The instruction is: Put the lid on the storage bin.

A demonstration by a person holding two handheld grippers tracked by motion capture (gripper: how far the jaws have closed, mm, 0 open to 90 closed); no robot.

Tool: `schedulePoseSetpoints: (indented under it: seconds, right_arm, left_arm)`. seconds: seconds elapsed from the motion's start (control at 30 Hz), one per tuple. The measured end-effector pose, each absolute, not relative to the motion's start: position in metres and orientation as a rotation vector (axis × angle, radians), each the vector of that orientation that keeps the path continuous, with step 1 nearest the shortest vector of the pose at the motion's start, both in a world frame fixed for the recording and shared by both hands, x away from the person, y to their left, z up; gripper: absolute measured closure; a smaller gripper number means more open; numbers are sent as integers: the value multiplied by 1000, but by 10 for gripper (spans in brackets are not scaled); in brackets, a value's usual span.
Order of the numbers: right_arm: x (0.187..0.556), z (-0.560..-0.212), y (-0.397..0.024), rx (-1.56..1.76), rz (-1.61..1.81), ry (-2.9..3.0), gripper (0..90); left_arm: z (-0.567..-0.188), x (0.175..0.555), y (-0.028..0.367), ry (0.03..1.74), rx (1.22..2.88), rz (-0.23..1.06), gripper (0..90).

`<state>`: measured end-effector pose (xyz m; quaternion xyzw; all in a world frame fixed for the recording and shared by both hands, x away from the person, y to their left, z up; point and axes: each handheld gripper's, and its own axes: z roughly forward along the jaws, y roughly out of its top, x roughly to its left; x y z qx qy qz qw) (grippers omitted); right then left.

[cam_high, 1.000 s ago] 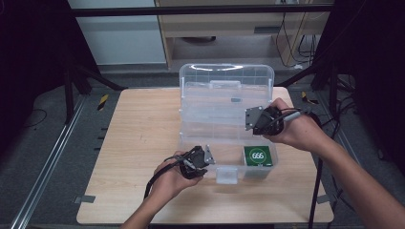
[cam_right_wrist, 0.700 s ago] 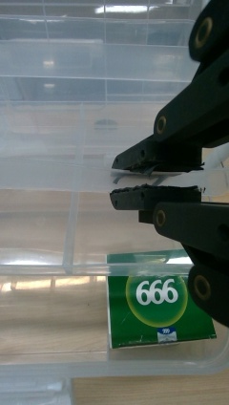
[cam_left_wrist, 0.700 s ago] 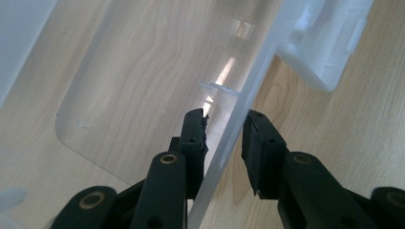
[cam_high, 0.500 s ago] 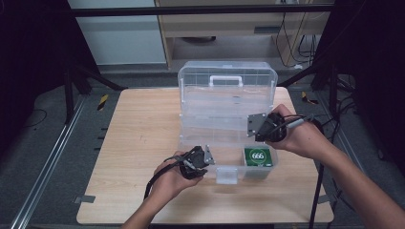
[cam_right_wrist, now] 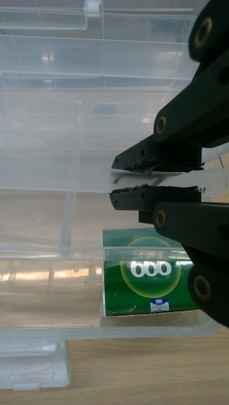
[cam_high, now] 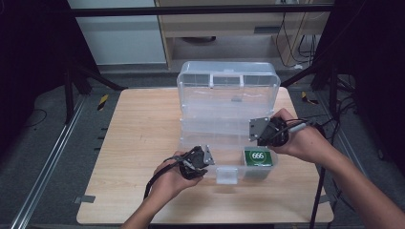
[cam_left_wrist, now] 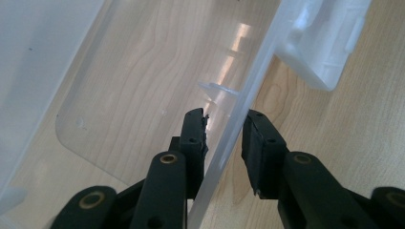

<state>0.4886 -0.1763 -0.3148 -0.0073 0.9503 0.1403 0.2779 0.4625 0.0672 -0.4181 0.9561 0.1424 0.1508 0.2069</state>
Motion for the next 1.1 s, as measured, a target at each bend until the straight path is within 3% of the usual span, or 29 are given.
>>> schedulePoseSetpoints:
  seconds: [1.1]
  right_arm:
    - [481,-320,-179,-45,391,2581,827]
  left_arm:
    - [-419,457,67,405,2638,424,704]
